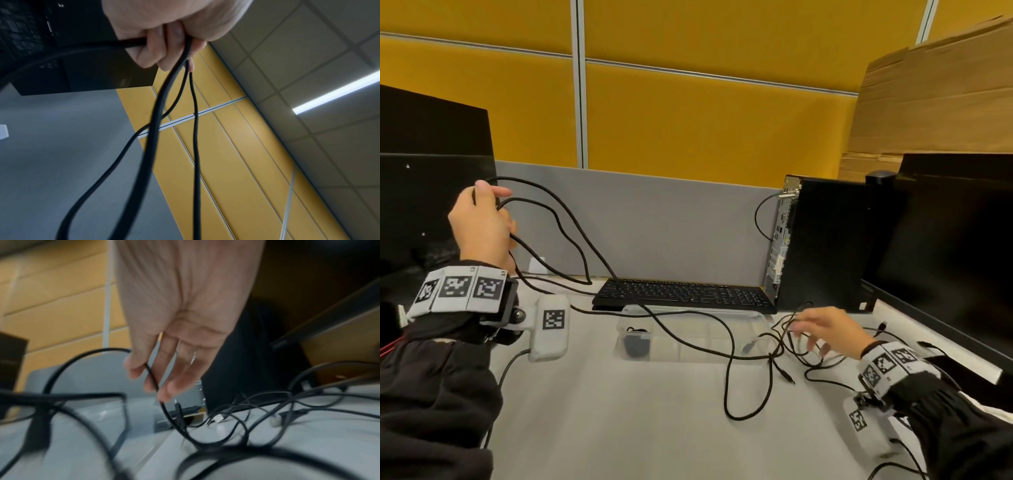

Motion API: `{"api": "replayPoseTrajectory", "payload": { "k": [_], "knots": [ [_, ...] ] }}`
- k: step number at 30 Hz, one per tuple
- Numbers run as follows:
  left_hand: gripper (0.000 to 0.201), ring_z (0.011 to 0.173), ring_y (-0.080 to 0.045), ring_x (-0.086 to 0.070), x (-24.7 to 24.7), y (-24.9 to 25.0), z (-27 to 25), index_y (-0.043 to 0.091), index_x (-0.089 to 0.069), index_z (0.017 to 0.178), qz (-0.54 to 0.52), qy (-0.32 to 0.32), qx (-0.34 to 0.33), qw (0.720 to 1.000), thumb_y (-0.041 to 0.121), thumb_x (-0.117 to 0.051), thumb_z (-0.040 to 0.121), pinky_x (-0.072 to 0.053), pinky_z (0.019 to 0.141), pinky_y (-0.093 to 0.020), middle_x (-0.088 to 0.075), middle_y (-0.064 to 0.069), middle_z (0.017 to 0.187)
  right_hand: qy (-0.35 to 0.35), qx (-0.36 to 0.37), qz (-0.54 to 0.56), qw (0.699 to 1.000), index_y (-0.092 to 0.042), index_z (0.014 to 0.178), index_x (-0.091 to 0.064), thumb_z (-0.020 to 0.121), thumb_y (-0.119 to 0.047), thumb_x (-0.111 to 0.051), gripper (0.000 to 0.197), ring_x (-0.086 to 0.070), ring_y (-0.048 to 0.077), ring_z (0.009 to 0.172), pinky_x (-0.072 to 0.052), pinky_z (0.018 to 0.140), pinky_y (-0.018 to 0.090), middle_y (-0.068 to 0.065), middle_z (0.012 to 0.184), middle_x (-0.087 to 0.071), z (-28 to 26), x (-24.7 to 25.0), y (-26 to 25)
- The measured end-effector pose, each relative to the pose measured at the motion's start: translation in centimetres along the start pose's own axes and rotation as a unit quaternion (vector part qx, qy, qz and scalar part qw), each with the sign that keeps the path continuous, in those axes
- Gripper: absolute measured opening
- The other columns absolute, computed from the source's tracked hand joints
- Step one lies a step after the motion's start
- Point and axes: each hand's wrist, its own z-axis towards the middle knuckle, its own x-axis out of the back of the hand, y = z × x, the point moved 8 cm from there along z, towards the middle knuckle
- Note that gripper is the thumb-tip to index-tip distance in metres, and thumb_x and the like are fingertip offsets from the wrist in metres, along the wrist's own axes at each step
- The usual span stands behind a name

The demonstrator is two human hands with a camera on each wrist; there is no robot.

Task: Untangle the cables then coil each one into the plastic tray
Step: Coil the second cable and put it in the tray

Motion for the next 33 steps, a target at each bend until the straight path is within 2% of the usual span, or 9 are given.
{"api": "replayPoseTrajectory", "payload": {
  "k": [4,8,13,15,17,21,27,30,33],
  "knots": [
    [0.028,0.049,-0.003,-0.042,1.2,-0.3,0.4,0.034,-0.056,0.08,-0.011,0.028,0.015,0.999,0.041,-0.033,0.095,-0.036,0.051,-0.02,-0.047,0.008,0.066,0.201,-0.17,-0.072,0.962,-0.011,0.096,-0.062,0.094,-0.012,-0.051,0.011,-0.063,0.023,0.063,-0.054,0.056,0.031,0.01,0.08,-0.065,-1.1,7.7,5.7],
    [0.029,0.041,-0.002,-0.039,0.0,0.1,-0.3,0.034,-0.055,0.078,-0.006,-0.01,0.002,1.0,0.04,-0.033,0.097,-0.03,0.047,-0.022,-0.041,0.007,0.059,0.154,-0.295,-0.334,0.882,-0.007,0.124,-0.052,0.094,-0.014,-0.048,0.032,-0.06,0.03,0.103,-0.048,0.08,0.036,0.014,0.119,-0.056,-2.0,9.6,7.6],
    [0.03,0.04,-0.004,-0.035,-2.2,1.6,-1.9,0.032,-0.055,0.079,-0.02,-0.081,-0.02,0.996,0.04,-0.034,0.098,-0.025,0.05,-0.025,-0.039,0.008,0.047,0.161,-0.03,-0.287,0.944,-0.027,0.117,-0.053,0.087,-0.014,-0.061,0.033,-0.055,0.023,0.107,-0.049,0.093,0.036,0.008,0.119,-0.047,-0.2,6.2,-1.9],
    [0.03,0.042,-0.004,-0.034,-3.2,2.2,-2.9,0.031,-0.055,0.081,-0.022,-0.113,-0.023,0.993,0.039,-0.033,0.099,-0.026,0.048,-0.023,-0.036,0.008,0.052,0.035,-0.03,-0.271,0.961,-0.024,0.097,-0.058,0.092,-0.037,-0.054,0.015,-0.058,0.014,0.091,-0.05,0.088,0.029,0.002,0.1,-0.057,0.7,1.5,-4.3],
    [0.03,0.043,-0.005,-0.033,-4.3,3.0,-4.3,0.03,-0.055,0.083,-0.029,-0.147,-0.03,0.988,0.038,-0.032,0.1,-0.027,0.044,-0.019,-0.037,0.009,0.049,-0.091,-0.095,-0.308,0.942,-0.016,0.089,-0.063,0.09,-0.056,-0.045,0.044,-0.057,0.014,0.082,-0.049,0.084,0.028,-0.001,0.085,-0.06,1.0,-3.1,-4.0],
    [0.031,0.043,-0.008,-0.03,-5.8,3.9,-7.2,0.025,-0.055,0.088,-0.015,-0.226,-0.048,0.973,0.038,-0.03,0.101,-0.026,0.043,-0.021,-0.034,0.004,0.05,-0.151,-0.114,-0.377,0.907,-0.009,0.097,-0.067,0.09,-0.036,-0.055,0.03,-0.054,0.014,0.077,-0.044,0.073,0.022,-0.002,0.078,-0.057,0.7,-5.5,-2.2],
    [0.042,0.064,-0.01,-0.047,-8.3,2.4,-10.5,0.027,-0.06,0.094,0.192,-0.364,-0.11,0.905,0.051,-0.025,0.095,-0.036,0.059,-0.024,-0.047,0.002,0.071,0.085,-0.041,0.063,0.994,-0.008,0.086,-0.055,0.1,-0.021,-0.041,0.024,-0.052,0.01,0.034,-0.033,0.03,0.018,0.005,0.062,-0.061,-1.9,4.9,-7.0],
    [0.055,0.119,-0.02,-0.038,-9.5,0.9,-10.7,0.038,-0.051,0.116,0.487,-0.349,-0.19,0.778,0.07,-0.018,0.086,-0.03,0.096,-0.043,-0.046,0.001,0.119,0.169,0.065,0.223,0.958,-0.013,0.088,-0.053,0.1,-0.024,-0.039,0.022,-0.054,0.018,0.039,-0.045,0.035,0.025,0.011,0.064,-0.059,-4.3,9.7,-12.6],
    [0.067,0.135,-0.016,-0.019,-11.5,3.5,-12.7,0.038,-0.036,0.136,0.374,-0.337,-0.268,0.821,0.074,-0.025,0.08,-0.017,0.105,-0.043,-0.025,0.001,0.146,0.199,0.194,0.116,0.953,-0.016,0.097,-0.058,0.1,-0.029,-0.037,0.024,-0.057,0.02,0.057,-0.054,0.059,0.035,0.009,0.07,-0.058,-5.6,10.0,-18.5]
  ]
}}
